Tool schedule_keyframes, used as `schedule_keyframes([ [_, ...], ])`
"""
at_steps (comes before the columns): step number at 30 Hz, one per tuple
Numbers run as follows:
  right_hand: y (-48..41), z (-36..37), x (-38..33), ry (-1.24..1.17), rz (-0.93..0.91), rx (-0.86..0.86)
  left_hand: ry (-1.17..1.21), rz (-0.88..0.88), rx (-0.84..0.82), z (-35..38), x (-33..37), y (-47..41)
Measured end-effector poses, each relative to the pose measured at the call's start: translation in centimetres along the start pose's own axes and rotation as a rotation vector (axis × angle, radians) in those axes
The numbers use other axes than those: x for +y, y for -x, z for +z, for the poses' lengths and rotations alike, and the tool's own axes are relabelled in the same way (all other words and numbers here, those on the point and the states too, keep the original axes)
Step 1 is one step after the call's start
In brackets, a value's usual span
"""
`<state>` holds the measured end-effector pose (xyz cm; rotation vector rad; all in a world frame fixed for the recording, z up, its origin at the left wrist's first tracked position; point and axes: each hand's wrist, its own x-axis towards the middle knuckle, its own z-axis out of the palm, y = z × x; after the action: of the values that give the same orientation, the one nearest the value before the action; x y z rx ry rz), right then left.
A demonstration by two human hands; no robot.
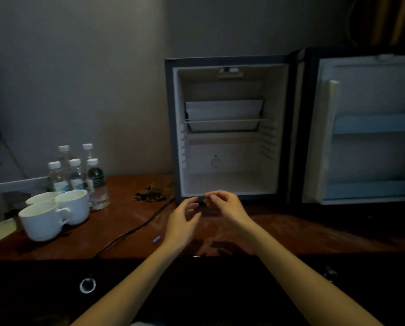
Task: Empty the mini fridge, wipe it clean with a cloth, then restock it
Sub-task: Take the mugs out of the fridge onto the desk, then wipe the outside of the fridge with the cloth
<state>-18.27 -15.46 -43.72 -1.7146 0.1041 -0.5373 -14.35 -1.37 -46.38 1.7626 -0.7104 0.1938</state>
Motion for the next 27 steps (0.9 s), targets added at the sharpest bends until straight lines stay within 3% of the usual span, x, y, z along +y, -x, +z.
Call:
schedule_keyframes([
  [20, 2.2, -19.9, 2.3, 0.097, 0.052, 0.387, -0.006, 0.180, -0.390, 18.2, 6.8, -2.3],
  [27, 0.5, -26.9, 2.5, 0.657, -0.101, 0.707, -0.041, 0.249, -0.475, 21.5, 8.8, -3.8],
])
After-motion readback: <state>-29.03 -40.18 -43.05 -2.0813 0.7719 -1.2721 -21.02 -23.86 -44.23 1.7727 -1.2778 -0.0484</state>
